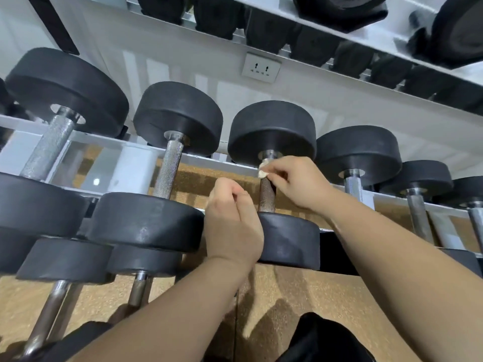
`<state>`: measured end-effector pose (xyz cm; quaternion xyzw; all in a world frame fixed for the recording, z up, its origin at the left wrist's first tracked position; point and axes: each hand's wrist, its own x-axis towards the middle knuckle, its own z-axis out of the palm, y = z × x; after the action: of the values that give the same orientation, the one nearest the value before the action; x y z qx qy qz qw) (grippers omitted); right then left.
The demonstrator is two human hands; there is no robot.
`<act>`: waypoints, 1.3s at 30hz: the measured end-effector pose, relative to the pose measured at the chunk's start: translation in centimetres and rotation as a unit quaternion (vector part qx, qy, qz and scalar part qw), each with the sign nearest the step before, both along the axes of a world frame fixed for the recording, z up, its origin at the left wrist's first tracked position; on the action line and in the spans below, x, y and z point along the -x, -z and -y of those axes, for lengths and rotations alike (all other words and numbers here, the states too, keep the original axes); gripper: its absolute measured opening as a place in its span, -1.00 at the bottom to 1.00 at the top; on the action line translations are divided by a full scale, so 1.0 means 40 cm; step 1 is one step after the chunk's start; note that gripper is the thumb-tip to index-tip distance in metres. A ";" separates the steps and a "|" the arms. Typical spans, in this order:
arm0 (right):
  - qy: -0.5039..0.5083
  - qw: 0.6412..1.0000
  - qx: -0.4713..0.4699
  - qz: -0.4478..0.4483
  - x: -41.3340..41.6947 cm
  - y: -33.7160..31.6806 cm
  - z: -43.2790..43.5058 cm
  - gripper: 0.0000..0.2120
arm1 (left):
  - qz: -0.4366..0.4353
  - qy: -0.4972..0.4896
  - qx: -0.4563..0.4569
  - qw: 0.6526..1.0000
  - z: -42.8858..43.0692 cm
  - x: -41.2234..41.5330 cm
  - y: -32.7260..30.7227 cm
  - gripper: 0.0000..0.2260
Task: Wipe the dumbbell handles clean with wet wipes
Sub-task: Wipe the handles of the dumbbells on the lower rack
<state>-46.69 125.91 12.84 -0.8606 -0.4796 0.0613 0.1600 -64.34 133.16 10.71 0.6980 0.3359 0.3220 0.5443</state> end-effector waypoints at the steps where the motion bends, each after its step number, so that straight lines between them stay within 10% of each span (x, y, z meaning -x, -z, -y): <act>1: -0.020 0.999 0.026 -0.022 0.013 -0.012 0.014 -0.82 | 0.006 -0.010 0.021 1.000 0.000 0.001 -0.003 -0.86; 14: -0.123 0.989 0.082 0.029 0.025 -0.058 -0.021 -0.89 | -0.124 0.162 -0.067 0.977 -0.016 0.069 0.048 -0.28; 23: -0.133 0.976 0.127 0.115 -0.021 -0.055 -0.086 -0.93 | -0.093 0.157 -0.061 0.981 -0.015 0.068 0.054 -0.31; 28: -0.246 0.951 0.185 0.015 0.047 -0.067 -0.043 -0.97 | -0.078 0.150 -0.056 0.984 -0.015 0.069 0.047 -0.36; 33: -0.124 0.977 0.119 0.125 -0.017 -0.051 -0.091 -0.90 | -0.077 0.153 -0.043 0.984 -0.013 0.069 0.048 -0.35; 39: -0.126 0.981 0.135 -0.057 0.060 -0.067 -0.012 -0.93 | -0.060 0.142 -0.047 0.987 -0.013 0.070 0.045 -0.44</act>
<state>-49.10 126.41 15.50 -0.8018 -0.5619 0.1945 0.0601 -67.14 133.68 8.91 0.7818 0.2501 0.2143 0.5294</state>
